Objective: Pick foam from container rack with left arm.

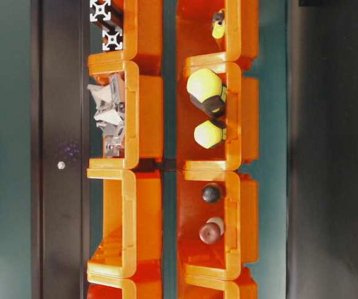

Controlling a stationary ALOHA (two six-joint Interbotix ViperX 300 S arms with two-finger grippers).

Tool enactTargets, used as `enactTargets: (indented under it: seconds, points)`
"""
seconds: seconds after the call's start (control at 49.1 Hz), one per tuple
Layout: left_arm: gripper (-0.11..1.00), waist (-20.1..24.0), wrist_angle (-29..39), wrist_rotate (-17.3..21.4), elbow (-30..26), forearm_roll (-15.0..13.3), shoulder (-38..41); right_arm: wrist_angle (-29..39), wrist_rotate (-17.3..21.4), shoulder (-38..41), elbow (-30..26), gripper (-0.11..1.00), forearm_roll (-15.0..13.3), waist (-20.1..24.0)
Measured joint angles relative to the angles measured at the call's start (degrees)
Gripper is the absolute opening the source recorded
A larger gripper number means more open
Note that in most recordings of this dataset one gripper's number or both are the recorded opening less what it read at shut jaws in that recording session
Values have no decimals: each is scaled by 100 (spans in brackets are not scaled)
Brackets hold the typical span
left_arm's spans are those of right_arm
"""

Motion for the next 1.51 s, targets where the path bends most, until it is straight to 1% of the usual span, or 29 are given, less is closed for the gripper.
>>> enactTargets:
  seconds: [0.244, 0.469, 1.019, 1.324, 1.507]
  points:
    - [87, 114, 0, 105, 193, 9, -791, 9, 0, 0, 0, 0, 0, 0]
    - [87, 308, 0, 105, 352, 9, -1134, 9, 0, 0, 0, 0, 0, 0]
    - [87, 580, 0, 88, 501, 9, -1230, 9, 0, 0, -9, 0, 0, 0]
    - [87, 659, -343, 53, 624, 9, -1239, 9, 0, 9, 0, 0, 0, 0]
    - [87, 659, -422, 44, 633, 9, -1230, 0, 0, 0, 0, 0, 0, 0]
